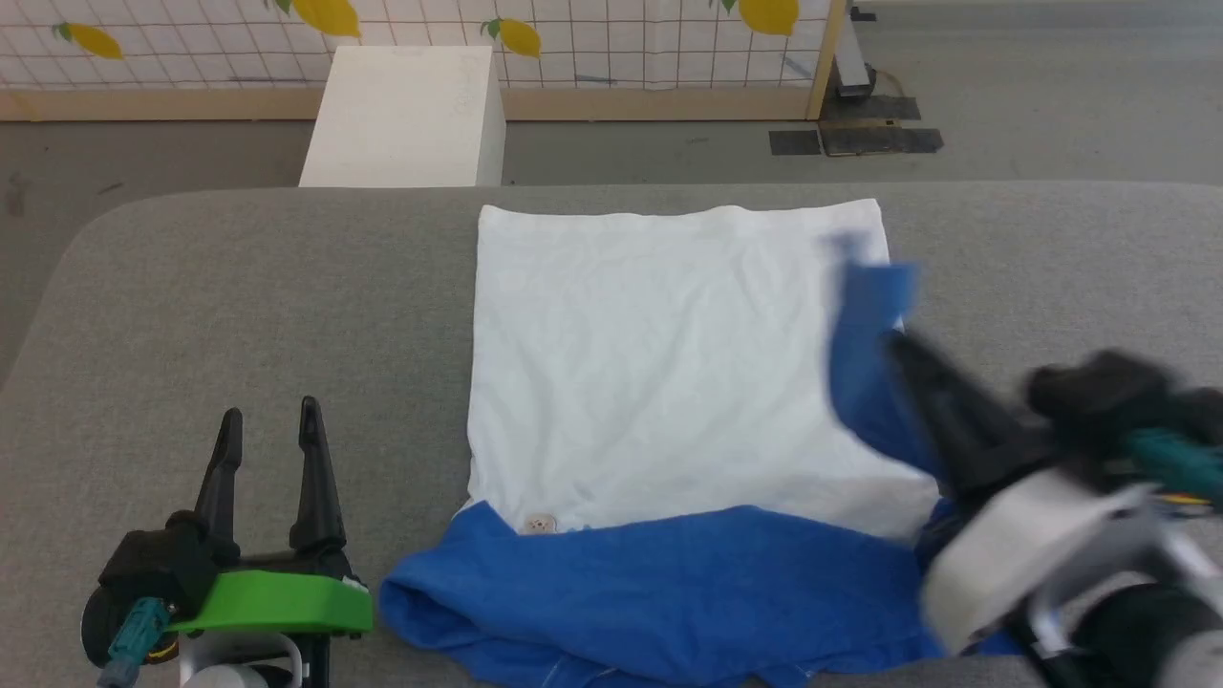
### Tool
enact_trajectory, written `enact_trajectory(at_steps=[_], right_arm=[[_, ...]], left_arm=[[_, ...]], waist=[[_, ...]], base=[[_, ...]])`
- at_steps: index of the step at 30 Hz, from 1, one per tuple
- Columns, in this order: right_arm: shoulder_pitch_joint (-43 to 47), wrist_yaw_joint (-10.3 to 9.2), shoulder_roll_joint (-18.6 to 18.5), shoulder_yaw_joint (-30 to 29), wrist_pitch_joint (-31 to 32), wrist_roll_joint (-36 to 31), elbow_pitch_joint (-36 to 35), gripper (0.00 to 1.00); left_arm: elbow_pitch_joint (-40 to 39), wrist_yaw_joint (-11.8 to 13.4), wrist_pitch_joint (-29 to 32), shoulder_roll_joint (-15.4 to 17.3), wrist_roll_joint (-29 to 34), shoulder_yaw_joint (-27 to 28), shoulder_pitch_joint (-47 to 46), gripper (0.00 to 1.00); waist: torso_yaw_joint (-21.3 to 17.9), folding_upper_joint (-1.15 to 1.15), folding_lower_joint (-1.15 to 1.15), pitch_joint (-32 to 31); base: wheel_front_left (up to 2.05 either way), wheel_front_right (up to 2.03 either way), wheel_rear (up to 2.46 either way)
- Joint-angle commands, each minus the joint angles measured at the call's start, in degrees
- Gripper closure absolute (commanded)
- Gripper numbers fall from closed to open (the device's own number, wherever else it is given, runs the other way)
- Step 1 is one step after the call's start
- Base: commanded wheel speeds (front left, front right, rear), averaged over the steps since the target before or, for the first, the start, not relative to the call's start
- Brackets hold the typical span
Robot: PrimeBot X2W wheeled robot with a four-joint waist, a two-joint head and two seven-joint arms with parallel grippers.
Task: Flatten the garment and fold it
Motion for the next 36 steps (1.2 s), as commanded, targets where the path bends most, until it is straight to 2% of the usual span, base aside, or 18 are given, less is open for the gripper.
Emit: enact_trajectory(at_steps=[1, 5, 11, 19, 23, 24, 25, 26, 30, 34, 36], right_arm=[[-1.2, -0.08, -0.1, 3.5, -0.3, -0.6, 2.1, 1.00], [-3.1, -0.08, 0.9, 14.0, -2.1, -0.1, 10.1, 1.00], [-5.5, -0.08, 3.3, 23.6, -6.9, 0.8, 24.5, 1.00], [-8.6, -0.08, 5.2, 29.8, -11.2, 2.2, 40.9, 1.00], [-9.8, -0.08, 5.8, 31.0, -12.0, 3.6, 46.2, 1.00], [-10.2, -0.08, 5.9, 31.4, -12.2, 4.3, 47.1, 0.85], [-10.6, -0.08, 6.0, 32.0, -12.4, 5.0, 47.7, 0.45], [-10.8, -0.08, 6.1, 32.2, -12.5, 5.8, 48.1, 0.00], [-11.6, -0.08, 6.2, 31.3, -15.0, 8.8, 46.3, 0.00], [-11.5, -0.08, 6.5, 25.8, -21.8, 10.0, 40.2, 0.00], [-11.0, -0.08, 6.6, 20.9, -26.2, 8.7, 36.1, 0.00]], left_arm=[[0.1, -0.4, -0.2, -0.2, -0.1, -0.1, 0.3, 0.00], [0.1, -0.5, -0.2, -0.2, -0.2, -0.3, 0.3, 0.00], [0.1, -0.4, -0.2, -0.3, -0.6, -1.2, 0.1, 0.00], [0.3, 0.0, -0.2, -0.3, -1.3, -1.7, -0.3, 0.00], [0.2, 0.2, -0.2, -0.3, -1.4, -1.9, -0.5, 0.00], [0.2, 0.2, -0.2, -0.3, -1.5, -1.9, -0.6, 0.00], [0.1, 0.3, -0.2, -0.3, -1.5, -2.0, -0.6, 0.00], [0.2, 0.4, -0.2, -0.3, -1.6, -2.0, -0.7, 0.00], [0.3, 0.6, -0.2, -0.3, -1.6, -1.9, -0.8, 0.00], [0.2, 0.4, -0.2, -0.3, -1.1, -1.7, -0.7, 0.00], [0.1, 0.1, -0.2, -0.2, -0.6, -1.8, -0.7, 0.00]], waist=[[0.5, 0.00, 0.00, 0.2], [1.5, 0.00, 0.00, 0.8], [3.1, 0.00, 0.00, 1.7], [4.5, 0.00, 0.00, 2.7], [4.8, 0.00, 0.00, 3.2], [4.8, 0.00, 0.00, 3.3], [4.7, 0.00, 0.00, 3.4], [4.6, 0.00, 0.00, 3.4], [4.0, 0.00, 0.00, 3.2], [2.8, 0.00, 0.00, 2.7], [2.0, 0.00, 0.00, 2.8]], base=[[0.00, 0.00, 0.00], [0.00, 0.00, 0.00], [0.00, 0.00, 0.00], [0.00, 0.00, 0.00], [0.00, 0.00, 0.00], [0.00, 0.00, 0.00], [0.00, 0.00, 0.00], [0.00, 0.00, 0.00], [0.00, 0.00, 0.00], [0.00, 0.00, 0.00], [0.00, 0.00, 0.00]])
